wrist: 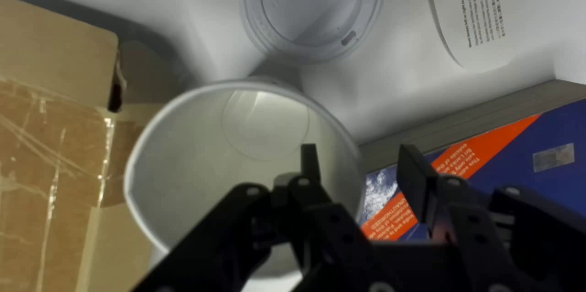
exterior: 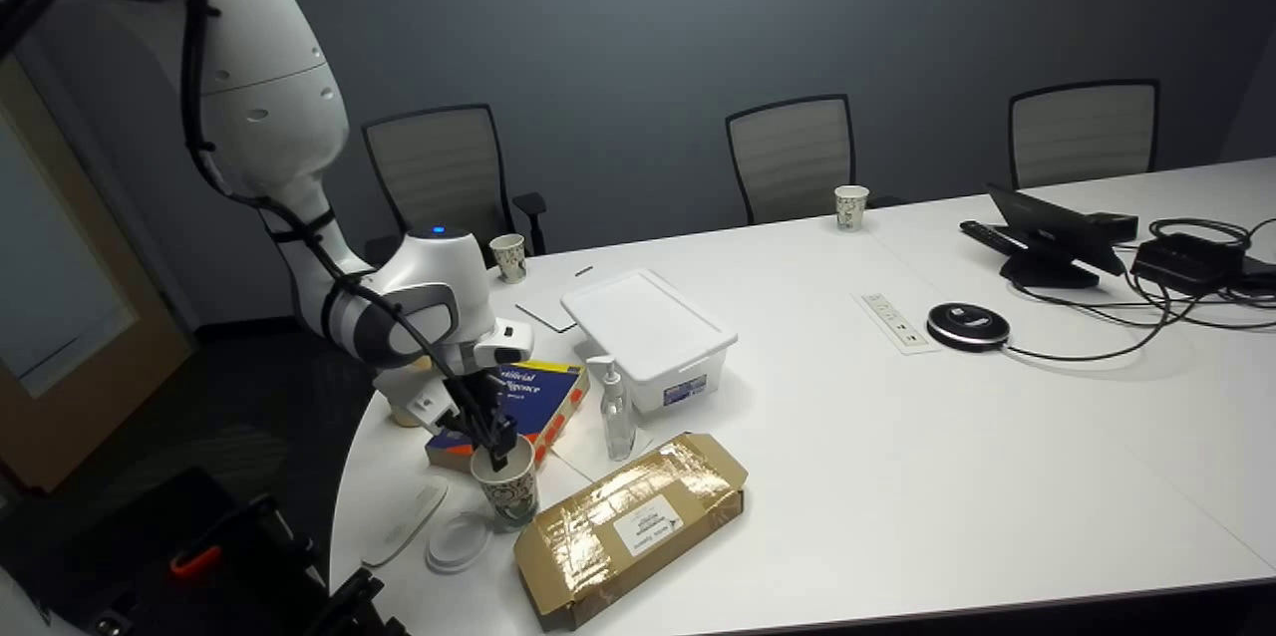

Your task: Move the closest cup to the left

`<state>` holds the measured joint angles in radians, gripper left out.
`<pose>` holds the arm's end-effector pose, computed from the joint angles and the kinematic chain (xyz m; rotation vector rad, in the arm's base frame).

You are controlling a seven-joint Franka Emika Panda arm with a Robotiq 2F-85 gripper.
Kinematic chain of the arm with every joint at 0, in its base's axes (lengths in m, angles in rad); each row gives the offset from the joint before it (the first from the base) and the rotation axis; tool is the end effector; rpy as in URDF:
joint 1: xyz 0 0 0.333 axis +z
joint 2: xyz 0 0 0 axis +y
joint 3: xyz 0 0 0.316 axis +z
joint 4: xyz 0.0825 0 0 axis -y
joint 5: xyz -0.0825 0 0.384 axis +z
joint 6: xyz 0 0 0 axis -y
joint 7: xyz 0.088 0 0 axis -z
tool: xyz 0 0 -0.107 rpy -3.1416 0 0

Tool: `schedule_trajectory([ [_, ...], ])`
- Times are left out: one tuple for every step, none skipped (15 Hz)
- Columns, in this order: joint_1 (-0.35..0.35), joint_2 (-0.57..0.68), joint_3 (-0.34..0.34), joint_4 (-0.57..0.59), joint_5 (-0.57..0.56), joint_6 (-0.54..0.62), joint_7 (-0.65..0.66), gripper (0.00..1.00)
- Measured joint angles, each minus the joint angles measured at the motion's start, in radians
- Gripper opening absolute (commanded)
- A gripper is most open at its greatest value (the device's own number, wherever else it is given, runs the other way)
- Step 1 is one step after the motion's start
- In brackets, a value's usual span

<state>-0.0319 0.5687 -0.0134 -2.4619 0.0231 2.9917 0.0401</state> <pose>0.4474 -0.0229 0.0720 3.1324 -0.1667 -0.0608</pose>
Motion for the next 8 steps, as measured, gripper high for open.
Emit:
schedule_trajectory([
  [0.0,0.0,-0.004,0.0,-0.001,0.0,0.0,0.12],
  [0.0,0.001,-0.01,0.0,-0.002,0.0,0.0,0.03],
  [0.0,0.001,-0.014,0.0,-0.003,0.0,0.0,0.0],
  [0.0,0.001,-0.018,-0.001,-0.003,0.0,0.0,0.0],
  [0.002,0.001,-0.022,-0.001,-0.004,0.0,0.0,0.0],
  [0.005,0.0,-0.029,0.0,-0.006,0.0,0.0,0.0],
  [0.009,-0.004,-0.035,0.0,-0.007,-0.002,0.0,0.01],
  [0.015,-0.011,-0.041,0.0,-0.009,-0.008,0.0,0.0],
])
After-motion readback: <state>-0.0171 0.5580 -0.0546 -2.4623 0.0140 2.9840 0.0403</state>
